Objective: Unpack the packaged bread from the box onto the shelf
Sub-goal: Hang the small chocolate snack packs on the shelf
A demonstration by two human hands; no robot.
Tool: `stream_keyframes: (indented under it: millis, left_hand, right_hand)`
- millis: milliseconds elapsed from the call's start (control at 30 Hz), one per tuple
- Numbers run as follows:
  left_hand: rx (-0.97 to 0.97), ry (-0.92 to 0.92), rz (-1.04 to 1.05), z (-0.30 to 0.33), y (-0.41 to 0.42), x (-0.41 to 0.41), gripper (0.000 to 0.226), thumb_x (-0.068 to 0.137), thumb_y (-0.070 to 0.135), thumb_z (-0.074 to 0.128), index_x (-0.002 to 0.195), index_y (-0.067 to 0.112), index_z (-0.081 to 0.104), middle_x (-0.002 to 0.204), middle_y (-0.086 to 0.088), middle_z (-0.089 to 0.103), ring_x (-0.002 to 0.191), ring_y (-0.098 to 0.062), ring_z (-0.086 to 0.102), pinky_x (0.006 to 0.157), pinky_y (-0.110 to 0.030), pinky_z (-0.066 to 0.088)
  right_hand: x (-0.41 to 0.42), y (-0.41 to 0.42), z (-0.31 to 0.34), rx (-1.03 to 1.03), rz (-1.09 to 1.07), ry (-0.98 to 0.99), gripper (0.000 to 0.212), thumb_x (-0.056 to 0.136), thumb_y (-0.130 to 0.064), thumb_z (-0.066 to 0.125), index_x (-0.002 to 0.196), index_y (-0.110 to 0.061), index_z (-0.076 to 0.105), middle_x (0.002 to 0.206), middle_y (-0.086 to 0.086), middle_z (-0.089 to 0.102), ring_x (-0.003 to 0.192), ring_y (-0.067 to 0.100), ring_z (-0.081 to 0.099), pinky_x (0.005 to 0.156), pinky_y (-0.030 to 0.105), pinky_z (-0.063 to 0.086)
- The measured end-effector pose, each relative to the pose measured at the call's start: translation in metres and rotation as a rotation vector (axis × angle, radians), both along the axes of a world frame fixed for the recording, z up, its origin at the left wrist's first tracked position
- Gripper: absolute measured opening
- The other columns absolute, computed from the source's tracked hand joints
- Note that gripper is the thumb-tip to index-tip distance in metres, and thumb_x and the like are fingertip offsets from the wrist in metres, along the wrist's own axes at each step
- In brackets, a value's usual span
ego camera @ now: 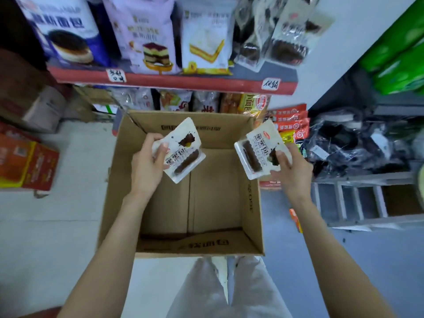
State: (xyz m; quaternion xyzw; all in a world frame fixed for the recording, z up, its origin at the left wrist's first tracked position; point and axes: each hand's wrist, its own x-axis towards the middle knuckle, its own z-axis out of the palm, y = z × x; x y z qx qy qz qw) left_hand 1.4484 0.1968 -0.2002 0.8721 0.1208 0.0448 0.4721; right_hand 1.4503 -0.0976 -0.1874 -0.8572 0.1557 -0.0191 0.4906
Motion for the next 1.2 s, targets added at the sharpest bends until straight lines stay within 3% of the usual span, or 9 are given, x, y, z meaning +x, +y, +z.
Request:
stream_keyframes:
  millis: [100, 233, 467, 633, 767, 833, 933, 1000, 1200]
  left_hand:
    - [0.095, -0.055, -0.077, 0.03, -0.025, 0.022, 0.01, 0.099, 0.031, 0.046, 0.107, 0.026, 0.049, 0.096, 0.002, 0.064, 0.066, -0.017, 0.067, 0.044, -0.012, 0.045]
    - [0.225, -0.207, -0.173, 0.062, -0.065, 0.062, 0.008, 0.099, 0.036, 0.042, 0.105, 0.031, 0.044, 0.066, -0.005, 0.06, 0.054, -0.024, 0.062, 0.052, -0.043, 0.051]
    - [0.288, -0.409, -0.112, 0.126, -0.158, 0.161, 0.021, 0.1, 0.028, 0.043, 0.114, 0.014, 0.05, 0.048, 0.007, 0.04, 0.042, -0.012, 0.041, 0.048, -0.035, 0.032]
    - [0.341, -0.3, -0.105, 0.108, -0.19, 0.225, 0.026, 0.098, 0.024, 0.047, 0.123, 0.016, 0.043, 0.097, -0.007, 0.061, 0.058, -0.021, 0.055, 0.052, -0.029, 0.033]
    - [0.213, -0.195, -0.139, 0.076, -0.183, 0.234, 0.084, 0.079, 0.025, 0.075, 0.142, 0.03, 0.02, 0.137, -0.006, 0.05, 0.105, -0.028, 0.061, 0.075, -0.039, 0.051]
    - [0.298, -0.179, -0.108, 0.07, -0.177, 0.23, 0.097, 0.074, 0.026, 0.08, 0.145, 0.03, 0.015, 0.13, -0.008, 0.057, 0.097, -0.03, 0.063, 0.066, -0.038, 0.051]
    - [0.369, -0.173, -0.066, 0.068, -0.17, 0.229, 0.095, 0.074, 0.025, 0.08, 0.146, 0.028, 0.018, 0.09, -0.011, 0.07, 0.067, -0.026, 0.064, 0.052, -0.033, 0.046]
    - [0.384, -0.162, -0.071, 0.066, -0.17, 0.23, 0.092, 0.075, 0.023, 0.079, 0.145, 0.028, 0.02, 0.089, -0.01, 0.07, 0.058, -0.02, 0.058, 0.049, -0.031, 0.041]
    - [0.326, -0.127, 0.01, 0.067, -0.184, 0.261, 0.083, 0.08, 0.022, 0.075, 0.143, 0.026, 0.022, 0.112, -0.009, 0.067, 0.088, -0.03, 0.065, 0.064, -0.032, 0.045]
  right_hand:
    - [0.009, -0.026, 0.024, -0.043, -0.043, -0.075, 0.017, 0.099, -0.018, 0.047, 0.111, -0.01, 0.057, 0.095, 0.006, 0.061, 0.084, 0.017, 0.062, 0.073, 0.034, 0.059]
    - [0.042, -0.063, 0.048, -0.089, -0.102, -0.191, 0.015, 0.096, -0.022, 0.053, 0.103, -0.012, 0.061, 0.085, 0.003, 0.064, 0.065, -0.002, 0.06, 0.068, 0.026, 0.057]
    - [0.128, -0.119, 0.096, -0.065, -0.08, -0.367, 0.013, 0.096, -0.026, 0.051, 0.1, -0.016, 0.058, 0.088, 0.001, 0.064, 0.068, 0.017, 0.068, 0.068, 0.047, 0.058]
    - [0.218, -0.113, 0.099, -0.146, 0.091, -0.34, 0.012, 0.096, -0.023, 0.049, 0.102, -0.015, 0.056, 0.088, 0.009, 0.065, 0.081, 0.036, 0.065, 0.073, 0.049, 0.054]
    - [0.251, -0.1, 0.084, -0.135, 0.11, -0.256, 0.024, 0.096, -0.022, 0.05, 0.116, -0.008, 0.053, 0.099, 0.021, 0.067, 0.09, 0.035, 0.059, 0.064, 0.028, 0.032]
    - [0.251, -0.105, 0.079, -0.089, 0.08, -0.269, 0.021, 0.095, -0.023, 0.05, 0.112, -0.009, 0.052, 0.096, 0.017, 0.067, 0.083, 0.03, 0.06, 0.064, 0.031, 0.041]
    - [0.248, -0.118, 0.067, -0.049, 0.084, -0.298, 0.011, 0.095, -0.027, 0.053, 0.101, -0.018, 0.052, 0.091, 0.005, 0.064, 0.082, 0.026, 0.066, 0.068, 0.048, 0.055]
    - [0.251, -0.122, 0.06, -0.027, 0.092, -0.293, 0.008, 0.095, -0.028, 0.053, 0.098, -0.022, 0.049, 0.092, 0.002, 0.062, 0.083, 0.026, 0.067, 0.067, 0.05, 0.056]
    - [0.283, -0.1, 0.059, 0.041, 0.045, -0.271, 0.014, 0.097, -0.023, 0.046, 0.108, -0.016, 0.052, 0.098, 0.009, 0.066, 0.089, 0.03, 0.065, 0.074, 0.052, 0.054]
